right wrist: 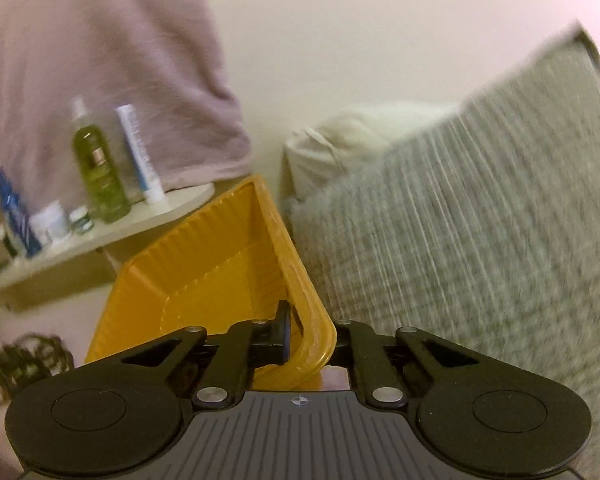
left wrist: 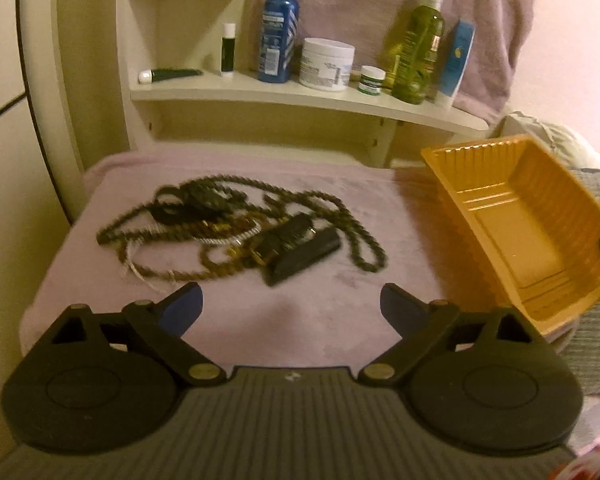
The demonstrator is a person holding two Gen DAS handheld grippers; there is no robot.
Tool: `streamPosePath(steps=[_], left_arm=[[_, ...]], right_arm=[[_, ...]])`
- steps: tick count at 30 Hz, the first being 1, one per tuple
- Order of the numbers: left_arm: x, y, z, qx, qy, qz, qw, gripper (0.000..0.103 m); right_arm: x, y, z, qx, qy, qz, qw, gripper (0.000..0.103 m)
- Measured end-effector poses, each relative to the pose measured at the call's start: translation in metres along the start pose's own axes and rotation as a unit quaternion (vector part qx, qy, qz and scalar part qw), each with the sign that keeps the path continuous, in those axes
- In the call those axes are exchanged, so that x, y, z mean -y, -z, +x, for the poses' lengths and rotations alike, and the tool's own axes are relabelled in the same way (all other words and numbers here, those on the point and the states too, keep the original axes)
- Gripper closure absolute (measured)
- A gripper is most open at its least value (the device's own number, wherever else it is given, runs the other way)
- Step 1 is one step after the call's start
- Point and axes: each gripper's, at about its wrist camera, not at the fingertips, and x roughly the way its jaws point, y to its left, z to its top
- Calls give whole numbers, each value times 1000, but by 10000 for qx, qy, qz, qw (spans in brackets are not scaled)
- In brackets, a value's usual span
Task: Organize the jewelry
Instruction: 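Grasp the black watch from the beaded pile with the left gripper while the right holds the tray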
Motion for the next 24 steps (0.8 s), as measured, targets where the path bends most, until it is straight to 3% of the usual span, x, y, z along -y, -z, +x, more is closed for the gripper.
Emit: streamPosePath(steps=[6, 8, 13, 20, 24], left_arm=[[-9, -11, 19, 138, 152, 700, 9973, 16], [-8, -14, 28, 138, 192, 1059, 9941, 22], [-3, -21, 51, -37, 270, 1777, 9837, 50], [-2, -25, 71, -198, 233, 2284, 9731, 71], [-2, -27, 74, -271, 245, 2317, 9721, 85]], right_arm=[[-29, -3, -10, 136, 187, -808, 9965, 94], [-34, -4, -9, 146, 215, -949, 9952, 95], [-39, -8, -5, 78, 298, -1090, 9936, 96], [-41, -8, -8, 49, 337, -1175, 9925, 96], [-43, -9, -8, 30, 318, -1225, 9920, 96]])
